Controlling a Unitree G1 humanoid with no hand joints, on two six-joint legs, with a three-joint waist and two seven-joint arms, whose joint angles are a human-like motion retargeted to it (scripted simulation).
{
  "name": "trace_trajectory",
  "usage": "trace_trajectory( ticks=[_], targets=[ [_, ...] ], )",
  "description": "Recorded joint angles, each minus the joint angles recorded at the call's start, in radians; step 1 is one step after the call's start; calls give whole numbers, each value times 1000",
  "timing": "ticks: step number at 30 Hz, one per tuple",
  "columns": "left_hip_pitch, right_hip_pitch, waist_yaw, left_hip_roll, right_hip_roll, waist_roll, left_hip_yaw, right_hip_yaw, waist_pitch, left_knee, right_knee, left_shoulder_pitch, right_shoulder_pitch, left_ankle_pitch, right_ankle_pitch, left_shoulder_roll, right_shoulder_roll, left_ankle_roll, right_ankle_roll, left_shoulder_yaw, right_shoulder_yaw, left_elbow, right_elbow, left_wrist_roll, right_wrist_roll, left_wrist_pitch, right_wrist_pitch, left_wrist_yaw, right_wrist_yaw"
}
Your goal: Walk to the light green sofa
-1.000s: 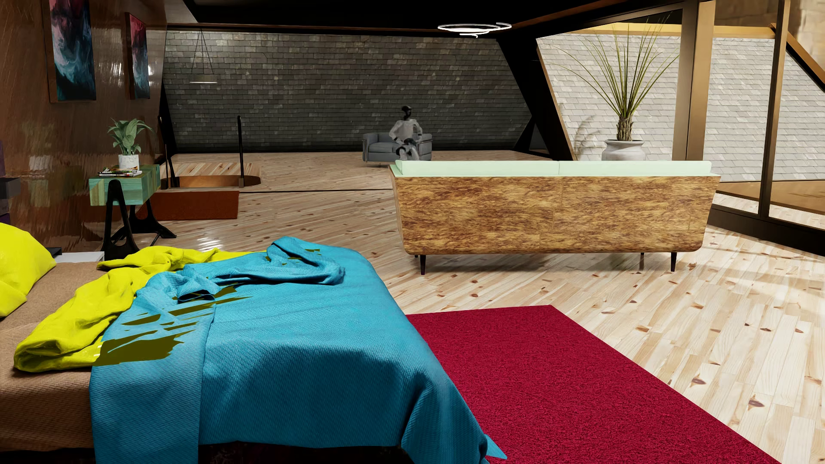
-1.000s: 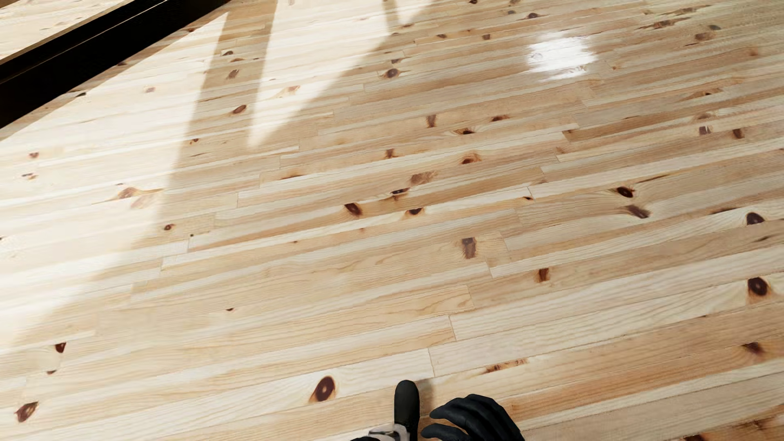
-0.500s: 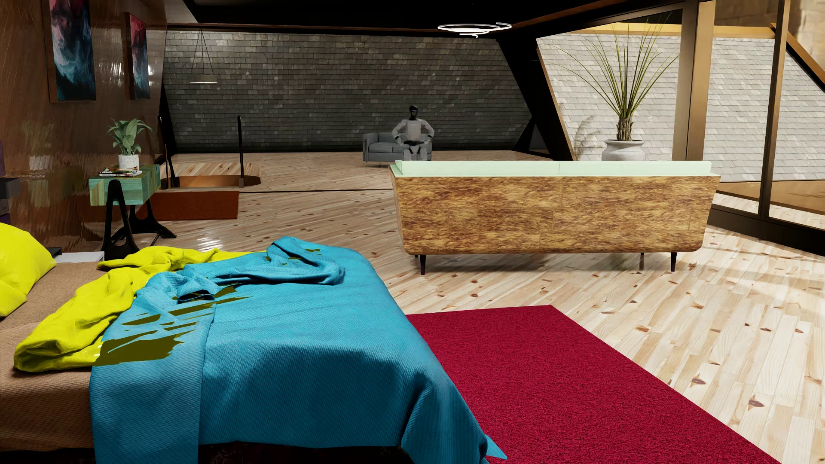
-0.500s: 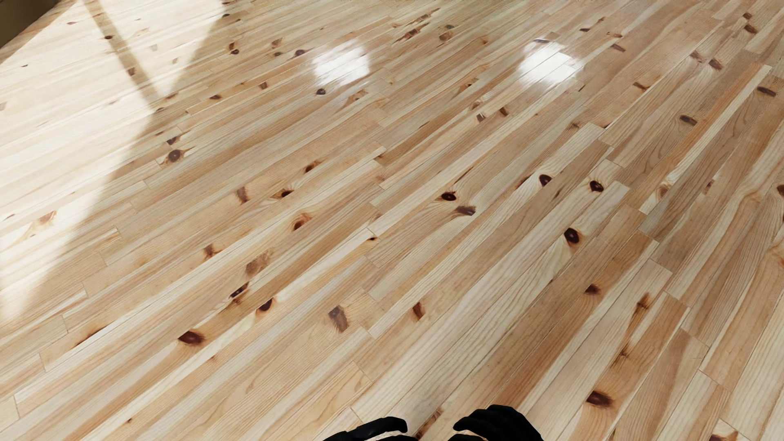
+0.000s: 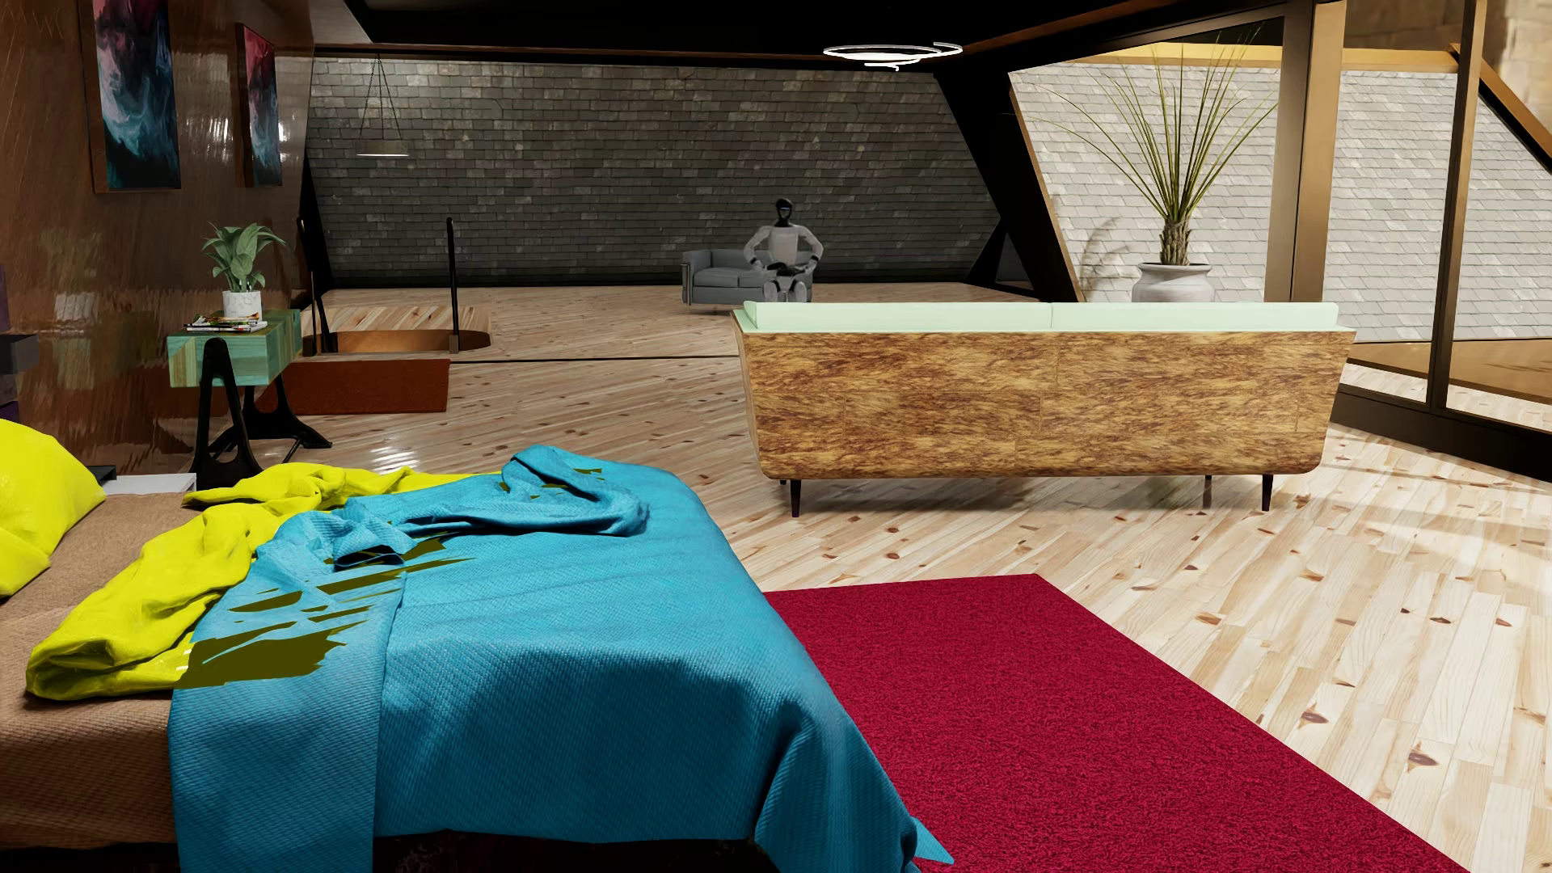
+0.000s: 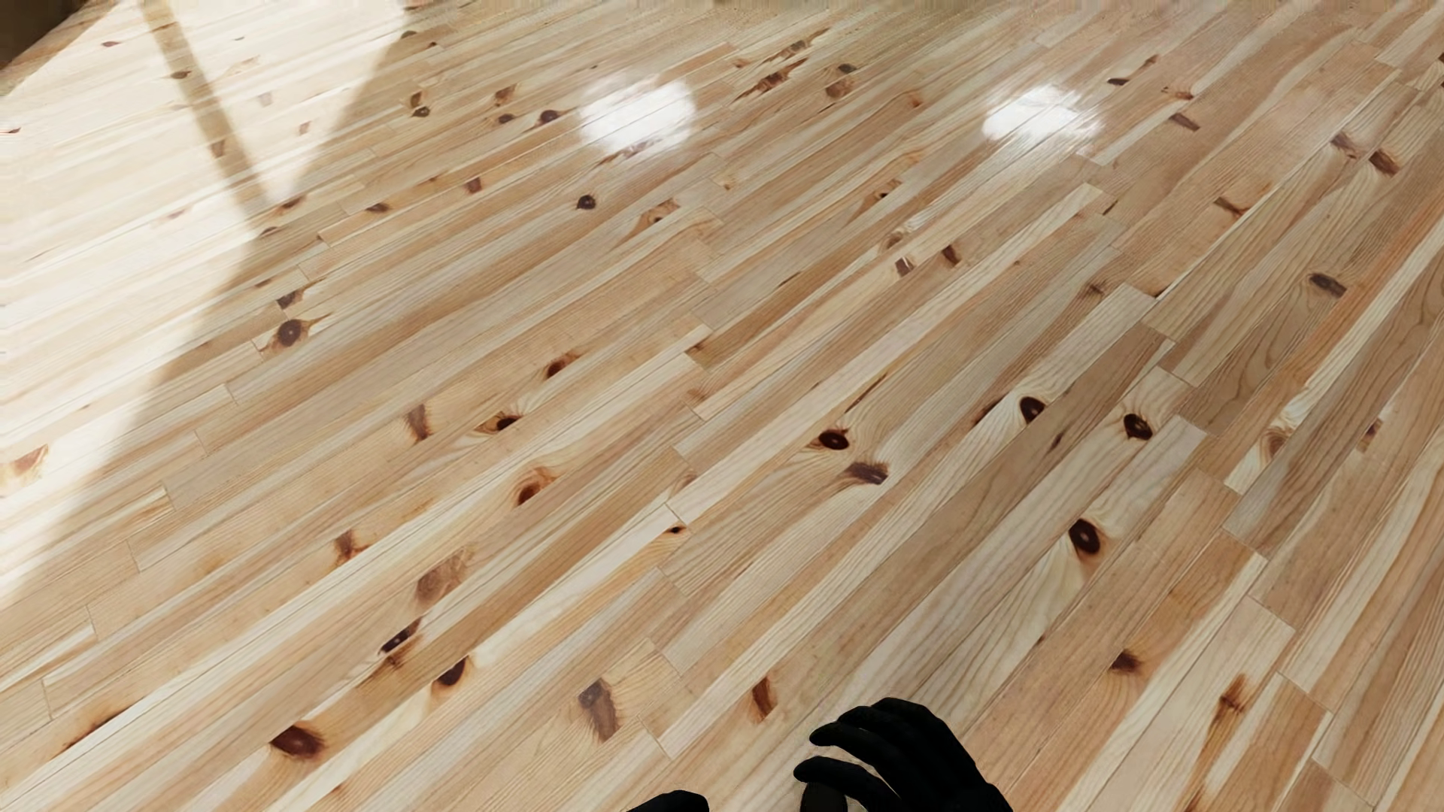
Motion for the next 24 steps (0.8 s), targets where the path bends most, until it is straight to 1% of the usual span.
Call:
trace_trajectory(
  ticks=[1, 3, 4, 5, 6, 7, 8, 9, 10, 11, 12, 13, 15, 16, 17, 18, 19, 20, 21, 22, 23, 24],
  targets=[
    [-1, 37, -2, 22, 10, 11, -11, -23, -4, 35, -10, 11, 2, 63, -24, 5, -3, -3, -11, 13, 6, -1, 8, 3, 1, -14, 7, -19, -1],
    [-44, 109, -7, 73, 31, 34, -23, -74, -9, 169, -38, 21, 5, 203, -69, 21, 2, -25, -26, 13, 9, -2, 27, -48, -1, -40, 11, -48, 0],
    [-95, 135, -11, 107, 44, 46, -19, -99, -9, 286, -37, 19, 4, 267, -97, 36, 9, -70, -31, 11, 11, -9, 36, -65, 0, -37, 8, -51, 0],
    [-161, 155, -14, 152, 60, 59, -13, -125, -7, 421, -24, 11, 2, 342, -128, 53, 17, -107, -38, 9, 15, -21, 41, -62, 1, -25, 5, -48, 0],
    [-233, 171, -15, 201, 80, 74, -12, -148, -4, 562, -5, 4, 4, 402, -162, 67, 25, -107, -45, 8, 16, -33, 39, -48, 4, -14, 0, -42, 0],
    [-302, 186, -12, 244, 102, 89, -17, -166, 0, 685, 19, -7, -9, 397, -194, 71, 36, -98, -53, 9, 32, -29, 32, -35, 23, -14, 10, -30, 0],
    [-371, 202, -8, 245, 121, 103, -42, -179, 5, 779, 42, -5, -1, 335, -227, 73, 43, -104, -58, 17, 28, -34, 23, -22, 33, -12, 6, -16, 0],
    [-428, 227, -5, 221, 135, 112, -64, -188, 9, 831, 54, 3, 4, 294, -257, 71, 47, -106, -62, 32, 25, -38, 22, -5, 39, -10, 3, 2, 0],
    [-475, 255, -4, 198, 144, 117, -76, -196, 12, 838, 61, 0, 16, 254, -285, 79, 48, -114, -64, 29, 31, -44, 22, -3, 34, 0, 10, 13, 0],
    [-520, 288, -3, 180, 150, 120, -76, -202, 15, 817, 62, 6, 21, 201, -311, 87, 43, -103, -66, 29, 40, -51, 32, -1, 31, 11, 16, 11, 1],
    [-561, 319, -1, 172, 154, 120, -63, -207, 16, 763, 60, 10, 29, 139, -335, 81, 35, -101, -67, 34, 45, -44, 42, 1, 29, 16, 17, 1, -1],
    [-596, 349, 1, 170, 158, 120, -42, -209, 17, 678, 53, 18, 30, 99, -354, 76, 32, -94, -67, 45, 49, -43, 49, 4, 34, 19, 16, -7, -1],
    [-641, 413, 10, 169, 162, 116, 27, -206, 14, 436, 13, 32, 25, 69, -374, 60, 34, -31, -65, 76, 51, -46, 55, 17, 48, 18, 13, -15, 0],
    [-652, 445, 16, 159, 165, 113, 53, -204, 11, 295, -11, 39, 21, 97, -380, 52, 34, -28, -63, 92, 54, -46, 58, 23, 54, 14, 11, -19, 0],
    [-653, 480, 22, 140, 167, 109, 71, -201, 6, 142, -40, 46, 17, 152, -382, 41, 31, -13, -60, 109, 59, -44, 60, 26, 59, 7, 10, -26, 0],
    [-653, 517, 27, 107, 167, 102, 50, -192, 3, 14, -72, 54, 11, 243, -380, 28, 26, -7, -57, 129, 65, -43, 60, 30, 65, -1, 10, -35, 0],
    [-650, 554, 32, 67, 167, 94, -8, -180, -1, -76, -97, 65, 4, 313, -380, 15, 19, -24, -53, 155, 74, -43, 61, 40, 74, -9, 10, -43, 0],
    [-631, 586, 37, 31, 164, 84, -72, -165, -4, -92, -107, 76, -4, 388, -381, 2, 13, 34, -51, 186, 83, -45, 63, 61, 85, -21, 11, -39, 1],
    [-629, 608, 38, 14, 150, 72, -80, -154, -6, -48, -105, 79, -12, 357, -374, -17, 12, 38, -49, 212, 84, -50, 69, 91, 91, -40, 13, -11, -1],
    [-620, 622, 42, 3, 135, 56, -71, -147, -4, 1, -69, 72, -15, 308, -337, -29, 23, 47, -38, 223, 73, -52, 77, 118, 85, -59, 16, 39, -1],
    [-601, 626, 47, -9, 114, 40, -58, -137, -2, 29, -28, 62, -10, 276, -279, -35, 36, 52, -28, 220, 57, -48, 87, 130, 69, -69, 18, 78, -1],
    [-569, 623, 51, -18, 90, 23, -40, -123, 1, 30, 19, 56, 0, 252, -204, -38, 35, 54, -7, 213, 48, -39, 97, 126, 59, -68, 18, 78, -1]
  ],
)
